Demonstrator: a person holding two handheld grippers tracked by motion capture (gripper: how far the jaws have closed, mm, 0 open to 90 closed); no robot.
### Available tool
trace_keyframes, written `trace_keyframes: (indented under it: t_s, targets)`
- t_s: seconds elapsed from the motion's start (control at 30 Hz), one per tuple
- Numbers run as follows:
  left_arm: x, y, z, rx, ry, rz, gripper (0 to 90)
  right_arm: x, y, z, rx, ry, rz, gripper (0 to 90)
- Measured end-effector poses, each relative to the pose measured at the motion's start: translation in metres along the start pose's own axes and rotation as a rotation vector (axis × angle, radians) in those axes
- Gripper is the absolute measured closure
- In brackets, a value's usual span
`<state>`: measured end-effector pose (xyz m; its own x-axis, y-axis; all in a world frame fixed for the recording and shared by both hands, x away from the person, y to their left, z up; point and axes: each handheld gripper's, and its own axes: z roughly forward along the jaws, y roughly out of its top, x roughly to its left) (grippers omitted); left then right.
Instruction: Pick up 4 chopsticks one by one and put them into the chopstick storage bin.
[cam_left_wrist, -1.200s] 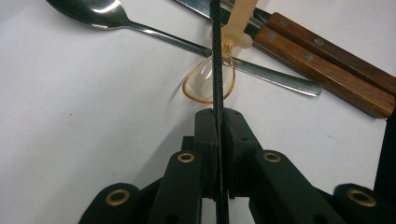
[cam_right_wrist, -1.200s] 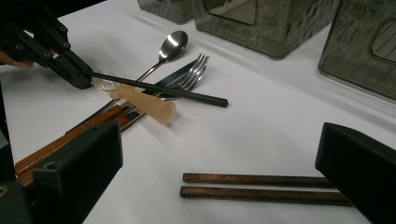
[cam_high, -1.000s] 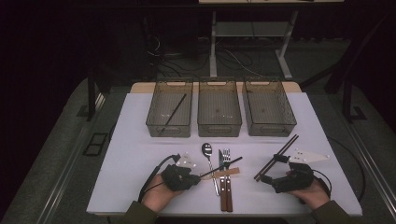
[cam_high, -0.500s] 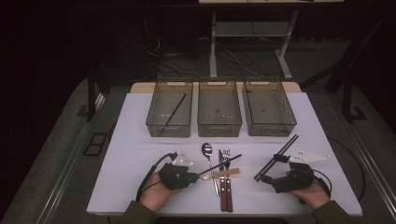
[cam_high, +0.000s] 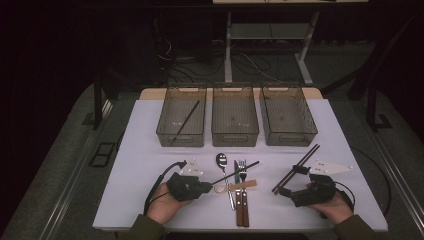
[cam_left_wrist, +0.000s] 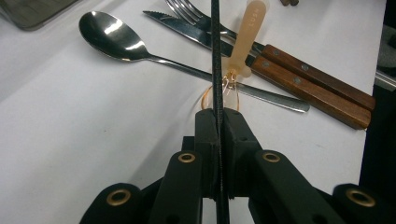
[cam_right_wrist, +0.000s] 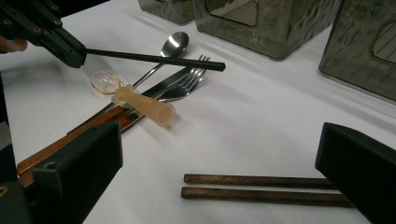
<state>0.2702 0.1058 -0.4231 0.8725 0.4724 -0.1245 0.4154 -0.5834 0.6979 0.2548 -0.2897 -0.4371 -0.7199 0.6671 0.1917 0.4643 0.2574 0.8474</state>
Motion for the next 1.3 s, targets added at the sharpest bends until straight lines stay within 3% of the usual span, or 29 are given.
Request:
trace_keyframes:
  t_s: [0.4,1.3]
  targets:
    - [0.008,-0.001,-0.010,-0.024,0.021,-0.010,85.1,0.000,0.000,0.000,0.000,0.000,0.000,0.7]
    - [0.029,-0.009,-0.033,-0.091,0.094,-0.079,85.1,0.000,0.000,0.000,0.000,0.001,-0.002,0.7]
